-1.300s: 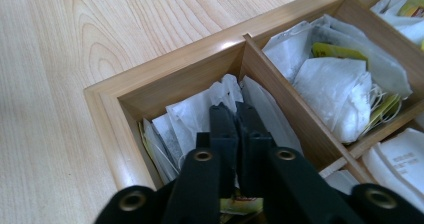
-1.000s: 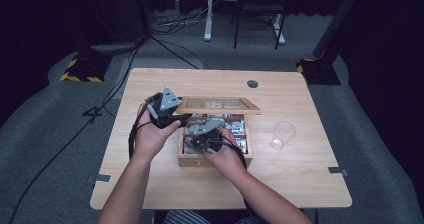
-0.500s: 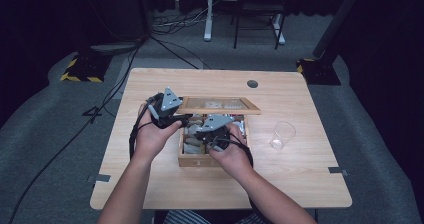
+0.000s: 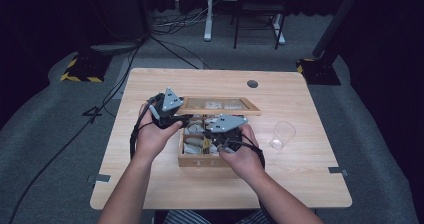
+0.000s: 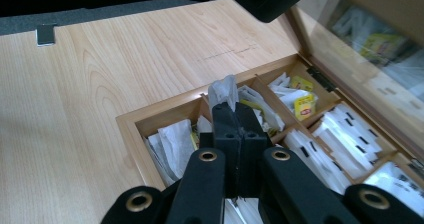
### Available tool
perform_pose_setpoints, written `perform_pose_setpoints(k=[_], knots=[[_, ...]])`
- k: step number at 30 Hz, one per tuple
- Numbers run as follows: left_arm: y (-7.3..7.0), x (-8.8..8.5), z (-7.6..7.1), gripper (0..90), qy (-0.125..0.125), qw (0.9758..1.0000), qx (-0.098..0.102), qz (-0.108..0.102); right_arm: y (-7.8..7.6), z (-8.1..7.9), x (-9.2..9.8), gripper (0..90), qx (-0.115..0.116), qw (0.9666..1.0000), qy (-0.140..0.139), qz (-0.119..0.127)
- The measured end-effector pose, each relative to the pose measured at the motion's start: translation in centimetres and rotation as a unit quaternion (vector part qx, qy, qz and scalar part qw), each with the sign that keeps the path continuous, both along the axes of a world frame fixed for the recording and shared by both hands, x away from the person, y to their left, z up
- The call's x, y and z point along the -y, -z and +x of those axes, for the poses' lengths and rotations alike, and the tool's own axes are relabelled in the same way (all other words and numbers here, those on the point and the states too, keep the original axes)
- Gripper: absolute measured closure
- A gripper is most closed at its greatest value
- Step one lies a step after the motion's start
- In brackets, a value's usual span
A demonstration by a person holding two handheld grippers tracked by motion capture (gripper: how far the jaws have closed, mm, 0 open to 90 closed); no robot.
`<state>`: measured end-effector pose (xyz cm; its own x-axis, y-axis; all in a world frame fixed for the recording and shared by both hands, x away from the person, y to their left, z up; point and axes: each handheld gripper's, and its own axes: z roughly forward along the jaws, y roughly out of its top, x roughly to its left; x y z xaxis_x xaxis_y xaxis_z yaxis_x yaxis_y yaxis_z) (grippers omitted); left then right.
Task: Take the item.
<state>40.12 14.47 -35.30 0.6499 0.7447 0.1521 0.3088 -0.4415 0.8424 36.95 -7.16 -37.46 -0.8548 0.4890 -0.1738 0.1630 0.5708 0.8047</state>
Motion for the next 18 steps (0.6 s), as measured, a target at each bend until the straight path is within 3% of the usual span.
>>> perform_pose_setpoints(k=[18], knots=[[0.1, 0.1, 0.1, 44.3, 0.001, 1.0, 0.001, 0.002, -2.3, -1.4, 3.9, 90.0, 0.028, 0.9991, 0.031, 0.011]])
